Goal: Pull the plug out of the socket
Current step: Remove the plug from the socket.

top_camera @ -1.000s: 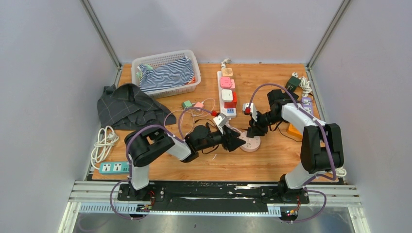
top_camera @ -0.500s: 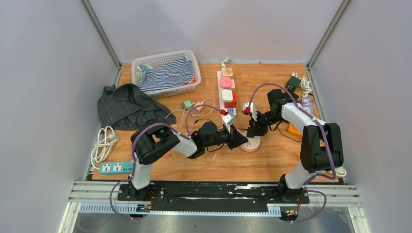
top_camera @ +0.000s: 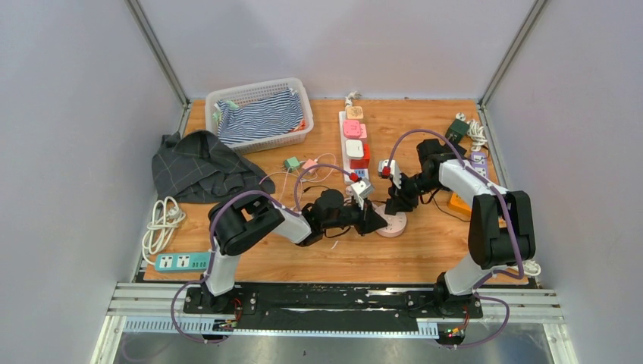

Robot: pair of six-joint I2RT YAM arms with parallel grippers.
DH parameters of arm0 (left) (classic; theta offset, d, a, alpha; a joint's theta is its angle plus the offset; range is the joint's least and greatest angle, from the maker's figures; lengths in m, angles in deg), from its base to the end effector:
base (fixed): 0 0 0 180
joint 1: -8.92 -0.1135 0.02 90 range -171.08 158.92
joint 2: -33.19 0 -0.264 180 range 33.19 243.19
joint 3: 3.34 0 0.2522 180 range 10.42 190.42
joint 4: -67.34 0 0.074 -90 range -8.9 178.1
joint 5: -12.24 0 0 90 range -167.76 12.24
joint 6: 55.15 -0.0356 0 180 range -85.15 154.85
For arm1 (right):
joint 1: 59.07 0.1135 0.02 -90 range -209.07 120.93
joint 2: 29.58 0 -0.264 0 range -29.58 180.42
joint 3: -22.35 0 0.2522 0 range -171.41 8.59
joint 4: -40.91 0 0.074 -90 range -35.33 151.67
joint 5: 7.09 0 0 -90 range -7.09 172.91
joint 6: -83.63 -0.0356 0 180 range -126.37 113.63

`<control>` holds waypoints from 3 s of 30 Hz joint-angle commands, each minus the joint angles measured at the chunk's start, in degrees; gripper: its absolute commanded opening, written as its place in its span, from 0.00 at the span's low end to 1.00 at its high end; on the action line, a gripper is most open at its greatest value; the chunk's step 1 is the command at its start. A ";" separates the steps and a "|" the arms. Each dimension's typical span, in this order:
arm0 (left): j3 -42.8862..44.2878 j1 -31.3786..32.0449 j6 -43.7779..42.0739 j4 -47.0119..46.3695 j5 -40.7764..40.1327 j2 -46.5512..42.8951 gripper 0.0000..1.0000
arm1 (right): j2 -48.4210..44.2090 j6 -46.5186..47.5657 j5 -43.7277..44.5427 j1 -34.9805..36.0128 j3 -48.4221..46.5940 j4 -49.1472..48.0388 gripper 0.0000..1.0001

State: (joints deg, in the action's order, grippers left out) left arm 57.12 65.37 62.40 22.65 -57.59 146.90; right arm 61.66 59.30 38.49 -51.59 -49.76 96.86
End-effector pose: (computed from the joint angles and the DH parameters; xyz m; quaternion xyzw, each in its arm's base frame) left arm 0.2016 -0.3262 0.1372 0.2968 0.6941 -0.5284 0.3885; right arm 0.2839 0.0624 0.1987 -0.5864 0.7080 0.2691 0.2873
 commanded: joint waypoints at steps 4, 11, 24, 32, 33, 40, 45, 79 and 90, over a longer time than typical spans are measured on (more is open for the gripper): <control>1.49 0.30 -1.58 1.76 0.58 1.15 0.12 | 1.55 1.08 3.38 -0.63 0.09 1.69 0.00; 3.62 1.13 -3.25 5.94 0.24 2.09 0.11 | 1.15 1.06 3.25 -0.56 0.10 1.62 0.00; 5.85 1.72 -4.94 10.77 -0.98 3.20 0.10 | 0.69 2.14 2.72 -0.32 0.34 2.27 0.00; 5.99 1.67 -5.14 10.86 -1.00 3.51 0.10 | 0.81 3.99 2.31 0.23 0.46 3.41 0.00; 6.03 1.70 -5.19 10.95 -1.09 3.60 0.10 | 0.70 4.40 2.18 0.26 0.68 3.42 0.00; 6.30 1.74 -6.09 12.29 -1.35 3.71 0.10 | -2.43 8.51 -0.60 0.34 3.10 3.46 0.00; 6.80 1.61 -6.64 13.46 -0.70 3.97 0.10 | -3.39 12.84 -4.07 0.42 4.12 4.98 0.00; 8.50 1.46 -6.36 14.86 1.46 5.64 0.10 | -7.69 27.12 -4.37 -1.07 10.35 3.25 0.00; 7.98 1.33 -6.81 15.04 0.47 4.77 0.10 | -5.22 31.72 -4.79 -0.26 7.74 11.76 0.00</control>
State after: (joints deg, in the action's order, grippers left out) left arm 63.37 67.51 54.58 33.25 -53.40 150.31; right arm 55.21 81.99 33.03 -54.58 -42.13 98.09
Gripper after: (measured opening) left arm 0.102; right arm 0.338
